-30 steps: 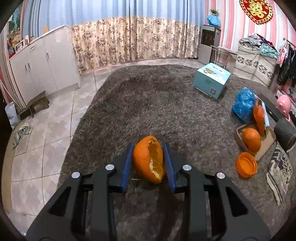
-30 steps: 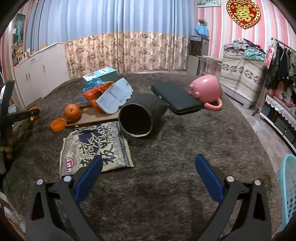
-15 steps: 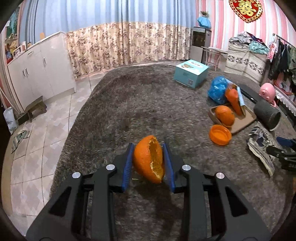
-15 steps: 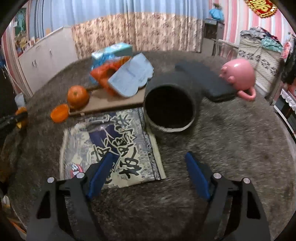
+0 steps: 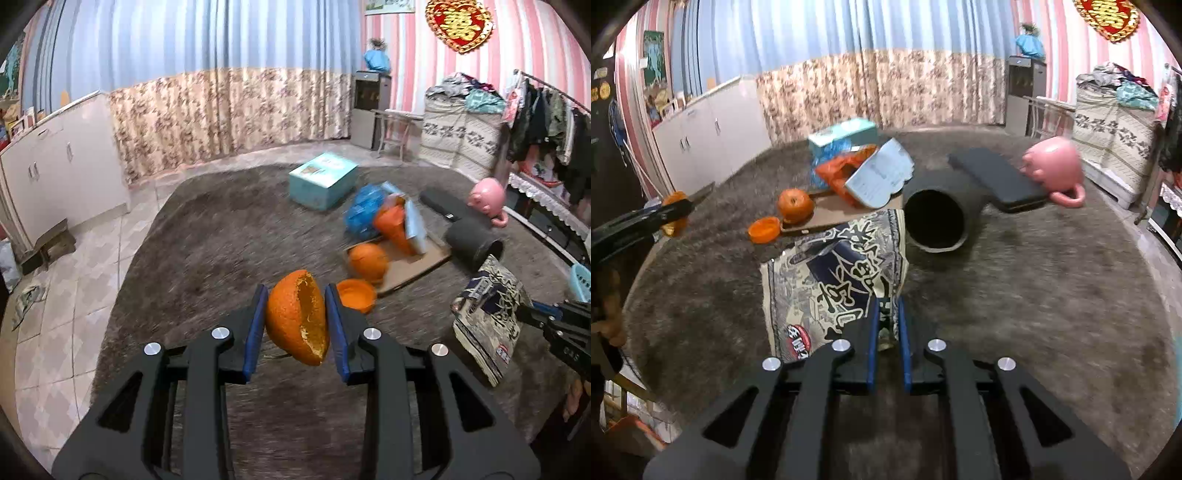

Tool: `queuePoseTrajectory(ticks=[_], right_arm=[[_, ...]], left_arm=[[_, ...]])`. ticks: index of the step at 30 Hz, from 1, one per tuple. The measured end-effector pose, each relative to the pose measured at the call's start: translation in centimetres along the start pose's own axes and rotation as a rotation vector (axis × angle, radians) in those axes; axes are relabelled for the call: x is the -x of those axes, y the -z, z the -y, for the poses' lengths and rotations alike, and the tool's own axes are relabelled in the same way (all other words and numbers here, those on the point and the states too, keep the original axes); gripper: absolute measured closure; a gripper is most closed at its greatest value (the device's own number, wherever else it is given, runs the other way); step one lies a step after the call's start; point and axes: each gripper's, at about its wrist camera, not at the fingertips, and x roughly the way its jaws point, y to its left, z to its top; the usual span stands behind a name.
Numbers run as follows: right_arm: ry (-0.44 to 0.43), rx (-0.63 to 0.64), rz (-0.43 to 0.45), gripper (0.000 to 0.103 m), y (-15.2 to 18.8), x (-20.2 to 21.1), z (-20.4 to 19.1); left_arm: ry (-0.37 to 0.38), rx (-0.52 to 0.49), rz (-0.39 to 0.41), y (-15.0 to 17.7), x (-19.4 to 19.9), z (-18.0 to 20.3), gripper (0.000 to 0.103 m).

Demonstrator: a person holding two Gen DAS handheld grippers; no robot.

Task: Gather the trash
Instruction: 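Grasp the printed snack bag with the right tool while the left tool holds the peel, then carry the peel and bag over the wastebasket and open both tools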

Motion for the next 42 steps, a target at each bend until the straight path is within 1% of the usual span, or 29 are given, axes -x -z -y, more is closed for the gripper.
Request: queuePoseTrajectory(ticks=[3,5,6,8,10,15,17,20,22,27,32,35,42], right_arm=[[0.043,-0.051,0.052,0.092,0.0,3.3,2.4],[0.102,-0.09,0.092,0.092,0.4,6.1,4.5],[0.124,-0.104,0.104,0.092,0.6,7.1,5.3],[0.172,-0.144,0.127,0.092,1.0,9.2,7.1],[0.237,-0.189,0.154,0.092,1.8,11.7,9.3],[0.365,-0.292,0.19,0.092,3.7,16.1,13.6],[0.408,-0.342,0.211,0.092,4.6,17.9,15.5],[0.465,-0.397,0.239,0.092,6.0,20.2,17.5],[0.503,-0.421,0.251,0.092,6.7,21.2,18.3],[0.606,-0.475,0.289,0.092,8.2,23.4,20.5],[0.633,-0.541,0.312,0.092,9.2,24.0,22.9],[0.646,-0.568,0.312,0.092,9.7,23.9,24.0],[0.693,-0.648,0.34,0.092,11.9,25.4,27.7]], left_arm=[[0.043,-0.025,0.025,-0.9,0.6,2.6,0.072],[0.084,-0.055,0.041,-1.5,0.9,5.1,0.072],[0.096,-0.065,0.047,-1.6,0.9,5.9,0.072],[0.135,-0.096,0.061,-1.9,1.1,8.7,0.072],[0.182,-0.118,0.065,-2.2,1.1,11.6,0.072],[0.279,-0.178,0.081,-2.5,1.4,18.0,0.072],[0.334,-0.214,0.084,-2.7,1.6,21.2,0.072],[0.393,-0.247,0.089,-2.8,2.1,24.4,0.072],[0.43,-0.265,0.094,-3.1,2.3,26.6,0.072],[0.486,-0.292,0.113,-3.6,2.9,30.4,0.072],[0.523,-0.336,0.148,-3.8,3.6,34.2,0.072],[0.545,-0.352,0.151,-4.0,3.5,36.1,0.072],[0.605,-0.391,0.144,-3.9,2.7,41.5,0.072]])
